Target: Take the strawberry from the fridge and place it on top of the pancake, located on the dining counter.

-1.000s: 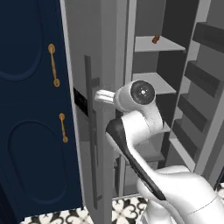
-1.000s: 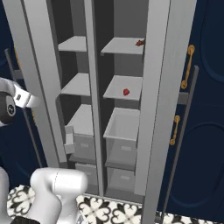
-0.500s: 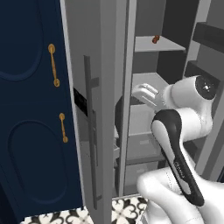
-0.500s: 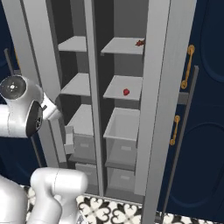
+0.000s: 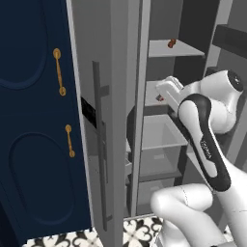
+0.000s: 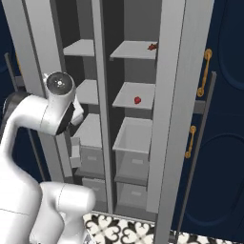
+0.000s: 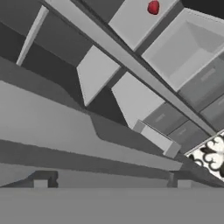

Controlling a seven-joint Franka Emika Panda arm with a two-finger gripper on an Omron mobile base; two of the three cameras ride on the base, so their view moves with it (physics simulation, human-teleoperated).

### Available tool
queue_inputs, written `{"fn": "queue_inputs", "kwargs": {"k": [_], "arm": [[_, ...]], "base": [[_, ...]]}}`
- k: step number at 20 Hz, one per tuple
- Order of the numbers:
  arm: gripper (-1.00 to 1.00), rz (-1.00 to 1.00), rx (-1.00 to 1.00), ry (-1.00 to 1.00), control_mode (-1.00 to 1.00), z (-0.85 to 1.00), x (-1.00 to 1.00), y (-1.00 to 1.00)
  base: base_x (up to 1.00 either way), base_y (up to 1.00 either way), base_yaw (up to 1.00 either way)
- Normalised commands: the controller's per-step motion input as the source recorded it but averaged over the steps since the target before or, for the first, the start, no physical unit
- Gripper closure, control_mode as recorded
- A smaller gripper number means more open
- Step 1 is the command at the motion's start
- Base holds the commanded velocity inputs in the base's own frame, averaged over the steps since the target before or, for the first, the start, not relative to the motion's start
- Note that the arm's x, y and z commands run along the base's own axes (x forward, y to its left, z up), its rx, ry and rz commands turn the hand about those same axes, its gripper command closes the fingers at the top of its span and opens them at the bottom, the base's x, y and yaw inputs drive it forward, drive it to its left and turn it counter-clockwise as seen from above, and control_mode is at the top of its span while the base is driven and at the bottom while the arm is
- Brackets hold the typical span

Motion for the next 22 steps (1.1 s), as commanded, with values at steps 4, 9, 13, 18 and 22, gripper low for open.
{"fn": "queue_inputs", "kwargs": {"k": [4,9,13,18,22], "arm": [[-1.0,0.0,0.22,0.0,-1.0,0.0,0.75,0.0],[-1.0,0.0,0.18,0.0,-1.0,0.0,0.7,0.0],[-1.0,0.05,0.15,0.0,-1.0,0.0,0.78,0.0],[-1.0,0.14,0.09,0.0,-1.0,0.0,0.51,0.18],[-1.0,0.26,0.0,0.01,-1.0,0.0,0.03,0.49]], "base": [[0.0,0.0,0.0],[0.0,0.0,0.0],[0.0,0.0,0.0],[0.0,0.0,0.0],[0.0,0.0,0.0]]}}
